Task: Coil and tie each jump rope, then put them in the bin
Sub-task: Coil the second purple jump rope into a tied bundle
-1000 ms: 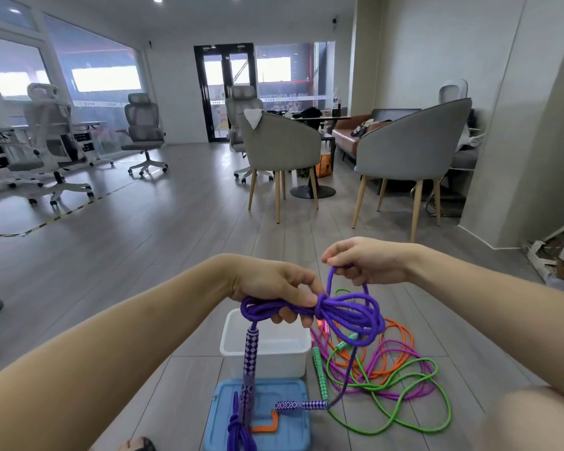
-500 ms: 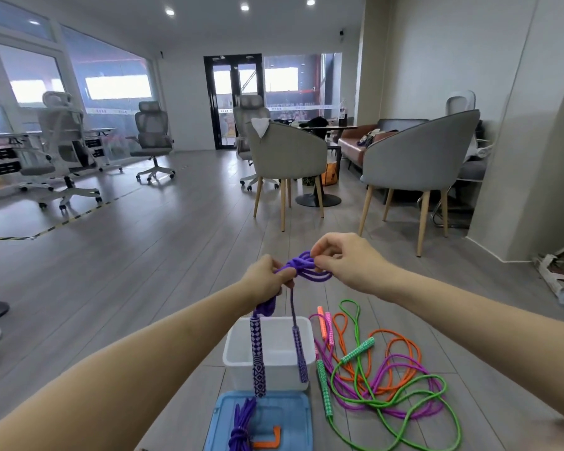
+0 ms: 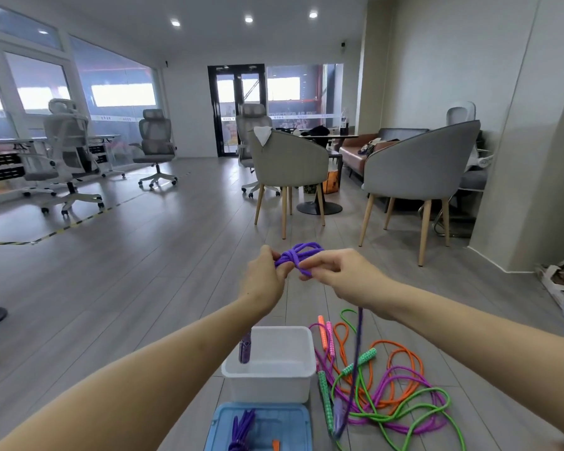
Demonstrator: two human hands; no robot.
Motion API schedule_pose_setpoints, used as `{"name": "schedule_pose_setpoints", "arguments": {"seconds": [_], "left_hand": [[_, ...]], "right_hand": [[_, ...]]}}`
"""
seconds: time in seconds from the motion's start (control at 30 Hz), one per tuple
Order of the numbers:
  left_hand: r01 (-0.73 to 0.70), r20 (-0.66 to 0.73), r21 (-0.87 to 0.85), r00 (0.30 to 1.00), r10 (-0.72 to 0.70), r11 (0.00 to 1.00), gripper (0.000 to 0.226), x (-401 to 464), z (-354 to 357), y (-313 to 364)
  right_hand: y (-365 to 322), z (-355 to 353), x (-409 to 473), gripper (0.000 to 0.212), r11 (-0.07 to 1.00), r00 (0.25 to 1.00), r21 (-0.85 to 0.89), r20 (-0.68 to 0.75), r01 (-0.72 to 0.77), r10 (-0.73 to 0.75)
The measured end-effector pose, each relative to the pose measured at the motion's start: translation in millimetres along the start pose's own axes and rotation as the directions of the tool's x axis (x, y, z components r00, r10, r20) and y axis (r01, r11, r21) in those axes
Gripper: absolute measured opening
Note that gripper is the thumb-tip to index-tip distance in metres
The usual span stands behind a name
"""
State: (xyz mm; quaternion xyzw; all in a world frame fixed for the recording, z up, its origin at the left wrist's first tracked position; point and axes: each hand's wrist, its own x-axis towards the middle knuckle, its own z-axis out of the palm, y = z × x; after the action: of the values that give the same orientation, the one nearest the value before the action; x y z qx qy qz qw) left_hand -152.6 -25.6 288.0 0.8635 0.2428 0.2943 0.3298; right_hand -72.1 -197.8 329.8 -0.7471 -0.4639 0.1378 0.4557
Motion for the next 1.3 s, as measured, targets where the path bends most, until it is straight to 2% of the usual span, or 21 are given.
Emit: {"name": "schedule_pose_setpoints", "arguments": {"seconds": [0.07, 0.1, 0.17, 0.27, 0.37, 0.43, 0.53, 0.6, 0.67, 0.77, 0.87, 0.97, 1.03, 1.1, 1.13, 1.23, 1.3], "left_hand": [[0.053, 0.024, -0.133, 0.998, -0.050, 0.990, 0.019, 3, -3, 4], [0.100, 0.064, -0.257, 0.994, -0.086, 0.961, 0.019, 4, -5, 8], [0.213, 0.195, -0.535, 0.973, -0.126, 0.817, 0.019, 5, -12, 16], [0.317, 0.384, -0.689, 0.922, -0.043, 0.651, 0.030, 4, -23, 22], [0.372, 0.517, -0.683, 0.854, 0.056, 0.629, 0.036, -2, -32, 27], [0.405, 0.601, -0.650, 0.792, 0.109, 0.643, 0.040, -7, -38, 31], [0.457, 0.714, -0.591, 0.680, 0.166, 0.665, 0.040, -12, -48, 35], [0.437, 0.780, -0.508, 0.598, 0.183, 0.742, 0.034, -14, -53, 37], [0.365, 0.817, -0.408, 0.555, 0.156, 0.837, 0.024, -17, -53, 39], [0.230, 0.808, -0.249, 0.584, 0.071, 0.941, 0.020, -23, -42, 40], [0.034, 0.768, -0.041, 0.640, 0.010, 0.999, 0.019, -31, -28, 37], [-0.062, 0.670, 0.118, 0.741, -0.034, 0.991, 0.020, -28, -15, 26], [-0.032, 0.527, 0.150, 0.848, -0.053, 0.988, 0.021, -23, -6, 17], [0.060, 0.339, 0.074, 0.937, -0.081, 0.995, 0.020, -16, 2, 10], [0.116, 0.262, -0.017, 0.959, -0.107, 0.993, 0.020, -13, 4, 8], [0.252, 0.167, -0.340, 0.964, -0.206, 0.906, 0.024, -2, 5, 4], [0.316, 0.157, -0.537, 0.949, -0.275, 0.782, 0.031, 5, -1, 7]], "right_hand": [[3, 1, -2, 0.020, 0.995, 0.996, 0.060, 0.045, -0.074, 0.072], [5, 1, -2, 0.019, 0.989, 0.992, 0.089, 0.051, -0.117, 0.112], [13, -2, 0, 0.018, 0.970, 0.982, 0.156, 0.036, -0.187, 0.184], [27, -13, 3, 0.025, 0.935, 0.961, 0.222, 0.044, -0.277, 0.274], [35, -20, 5, 0.044, 0.906, 0.931, 0.224, 0.158, -0.358, 0.329], [38, -22, 6, 0.046, 0.894, 0.898, 0.198, 0.277, -0.403, 0.343], [42, -27, 4, 0.035, 0.880, 0.836, 0.208, 0.463, -0.427, 0.296], [43, -33, 3, 0.018, 0.893, 0.839, 0.211, 0.479, -0.397, 0.259], [40, -36, 5, 0.011, 0.925, 0.852, 0.126, 0.448, -0.359, 0.270], [32, -30, 10, 0.023, 0.916, 0.834, 0.013, 0.417, -0.402, 0.360], [28, -17, 14, 0.025, 0.938, 0.910, -0.093, 0.225, -0.334, 0.347], [22, 2, 14, 0.022, 0.960, 0.962, -0.128, 0.084, -0.249, 0.261], [16, 11, 13, 0.020, 0.971, 0.973, -0.079, 0.023, -0.227, 0.229], [12, 15, 12, 0.019, 0.978, 0.979, -0.043, -0.026, -0.204, 0.203], [11, 15, 11, 0.019, 0.982, 0.981, -0.027, -0.046, -0.188, 0.186], [11, 10, 7, 0.021, 0.988, 0.986, 0.033, -0.069, -0.152, 0.154], [14, 7, 4, 0.023, 0.975, 0.985, 0.142, 0.037, -0.170, 0.166]]}}
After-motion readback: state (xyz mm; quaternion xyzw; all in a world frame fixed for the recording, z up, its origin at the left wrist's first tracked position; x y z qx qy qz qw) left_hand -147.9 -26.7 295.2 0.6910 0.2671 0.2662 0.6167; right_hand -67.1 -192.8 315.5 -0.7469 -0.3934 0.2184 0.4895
